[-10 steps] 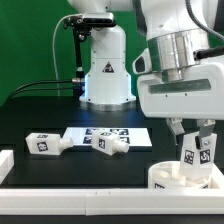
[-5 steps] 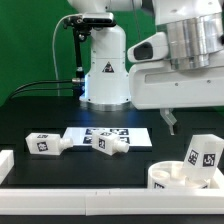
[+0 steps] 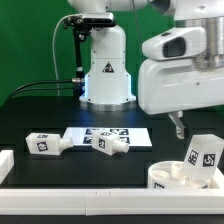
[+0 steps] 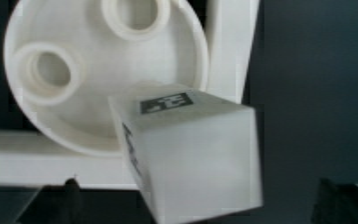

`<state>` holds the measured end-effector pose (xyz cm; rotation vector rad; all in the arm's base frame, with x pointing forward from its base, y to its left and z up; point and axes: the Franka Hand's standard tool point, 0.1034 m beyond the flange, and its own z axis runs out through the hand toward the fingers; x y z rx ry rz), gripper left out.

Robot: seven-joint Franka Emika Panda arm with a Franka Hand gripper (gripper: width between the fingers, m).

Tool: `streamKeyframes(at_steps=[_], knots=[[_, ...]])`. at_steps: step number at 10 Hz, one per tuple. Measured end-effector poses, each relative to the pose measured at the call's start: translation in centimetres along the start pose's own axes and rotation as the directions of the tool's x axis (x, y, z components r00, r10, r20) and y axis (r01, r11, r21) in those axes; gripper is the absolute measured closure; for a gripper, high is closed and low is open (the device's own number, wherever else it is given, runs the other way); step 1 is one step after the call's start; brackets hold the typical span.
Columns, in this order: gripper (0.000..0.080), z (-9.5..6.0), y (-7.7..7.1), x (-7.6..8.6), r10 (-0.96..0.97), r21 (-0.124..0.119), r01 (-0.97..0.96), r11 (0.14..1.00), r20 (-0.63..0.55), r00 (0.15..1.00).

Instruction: Assemble stool

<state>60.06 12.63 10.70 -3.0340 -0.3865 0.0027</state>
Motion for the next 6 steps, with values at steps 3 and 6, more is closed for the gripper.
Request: streamKeyframes(at_steps=[3,6], knots=[[0.0150,-0.13,-0.36,0.32,-0.217,-0.026,0.217,0.976,-0.003,0.976],[0.0150,0.07,-0.44,0.36,-0.580,-0.071,0.581,0.811,0.037,0.814]])
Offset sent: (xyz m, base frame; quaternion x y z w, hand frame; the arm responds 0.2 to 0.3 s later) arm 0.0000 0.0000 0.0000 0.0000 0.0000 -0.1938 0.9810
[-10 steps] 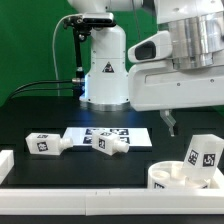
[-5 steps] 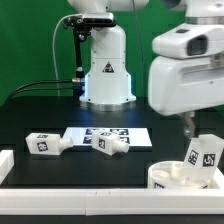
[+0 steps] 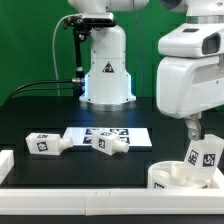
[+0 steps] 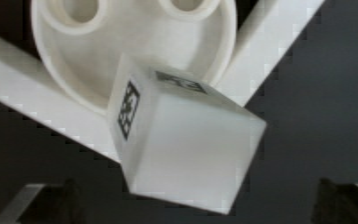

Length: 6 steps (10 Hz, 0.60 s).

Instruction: Assemble stool

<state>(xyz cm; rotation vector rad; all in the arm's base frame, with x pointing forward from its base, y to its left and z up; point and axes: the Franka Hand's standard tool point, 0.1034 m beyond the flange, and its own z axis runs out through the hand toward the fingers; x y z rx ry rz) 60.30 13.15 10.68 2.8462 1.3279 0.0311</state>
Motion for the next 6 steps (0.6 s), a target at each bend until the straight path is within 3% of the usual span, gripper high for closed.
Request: streamKeyframes(at_steps=[2,3,6], knots=[[0.0150,0.8,0.1,-0.3,-0.304,-0.001,0.304,0.953,0.039,0.952],[0.0150,1.2,-0.2,0.0,-0.390,-0.003,0.391,0.920,0.054,0.919],[0.0150,2.2,0.6,-0.8,-0.552,0.021,0.552,0.834,0.063,0.832]])
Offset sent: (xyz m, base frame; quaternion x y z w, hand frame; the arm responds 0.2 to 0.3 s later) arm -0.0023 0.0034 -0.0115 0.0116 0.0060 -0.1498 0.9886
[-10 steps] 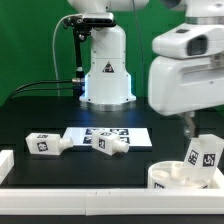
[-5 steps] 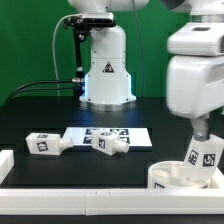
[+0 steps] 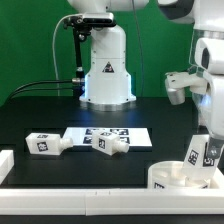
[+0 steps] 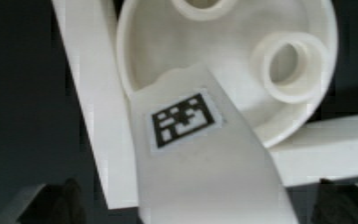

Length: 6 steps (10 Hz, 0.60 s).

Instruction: Assemble stool

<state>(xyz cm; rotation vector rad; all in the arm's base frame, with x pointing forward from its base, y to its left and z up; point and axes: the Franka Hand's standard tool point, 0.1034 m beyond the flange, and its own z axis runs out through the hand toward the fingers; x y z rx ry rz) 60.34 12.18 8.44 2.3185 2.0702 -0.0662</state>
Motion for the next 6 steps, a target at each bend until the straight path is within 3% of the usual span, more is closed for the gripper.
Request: streamKeyframes(at_steps=[3,5,6], knots=[[0.0150,0.56,0.28,-0.76,-0.134,0.005,0.134,0.991,-0.001,0.991],[0.0418,0.57,0.30,-0.84,-0.110,0.005,0.110,0.994,-0.001,0.994],[0.0459,0.57,0.29,-0.82,-0.028,0.006,0.028,1.000,-0.002,1.000]])
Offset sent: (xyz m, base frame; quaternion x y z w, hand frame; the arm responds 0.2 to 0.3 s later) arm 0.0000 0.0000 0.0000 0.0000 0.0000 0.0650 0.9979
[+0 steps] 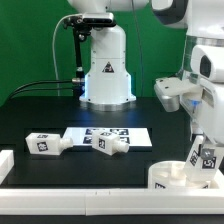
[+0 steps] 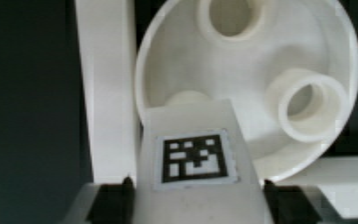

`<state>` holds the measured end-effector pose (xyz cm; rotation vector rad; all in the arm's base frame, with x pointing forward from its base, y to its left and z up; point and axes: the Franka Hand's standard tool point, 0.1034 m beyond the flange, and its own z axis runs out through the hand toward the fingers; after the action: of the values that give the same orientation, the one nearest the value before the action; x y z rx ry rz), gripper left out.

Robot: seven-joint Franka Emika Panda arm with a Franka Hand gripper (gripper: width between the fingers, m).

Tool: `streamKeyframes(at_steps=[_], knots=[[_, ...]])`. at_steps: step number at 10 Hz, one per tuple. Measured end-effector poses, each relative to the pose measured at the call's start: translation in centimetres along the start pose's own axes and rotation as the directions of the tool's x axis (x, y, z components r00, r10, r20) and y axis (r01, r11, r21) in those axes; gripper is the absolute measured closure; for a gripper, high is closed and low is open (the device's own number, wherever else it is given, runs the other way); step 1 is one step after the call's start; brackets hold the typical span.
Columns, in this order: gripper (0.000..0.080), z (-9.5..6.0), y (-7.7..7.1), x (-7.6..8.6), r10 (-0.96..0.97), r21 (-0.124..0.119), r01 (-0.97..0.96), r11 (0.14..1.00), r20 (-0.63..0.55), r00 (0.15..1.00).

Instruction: Assemble stool

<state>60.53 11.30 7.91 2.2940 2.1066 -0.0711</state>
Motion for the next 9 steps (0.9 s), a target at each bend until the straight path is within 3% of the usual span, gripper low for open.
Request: streamKeyframes(at_steps=[2,4,5,7,9], knots=[[0.0460,-0.16,0.23,-0.34,0.143,0.001,-0.143,0.990,0.004,0.990],[0.0460,-0.14,0.23,-0.28,0.383,-0.001,-0.383,0.924,0.000,0.924],[0.0460,-0.06,0.10,-0.20,0.532,0.011,-0.532,0.847,-0.008,0.847],[0.0460,0.00,-0.10,0.04,0.774,0.059,-0.772,0.633,-0.016,0.633],[0.0460,-0.01,-0.09,0.04,0.848,0.064,-0.846,0.529,-0.010,0.529]])
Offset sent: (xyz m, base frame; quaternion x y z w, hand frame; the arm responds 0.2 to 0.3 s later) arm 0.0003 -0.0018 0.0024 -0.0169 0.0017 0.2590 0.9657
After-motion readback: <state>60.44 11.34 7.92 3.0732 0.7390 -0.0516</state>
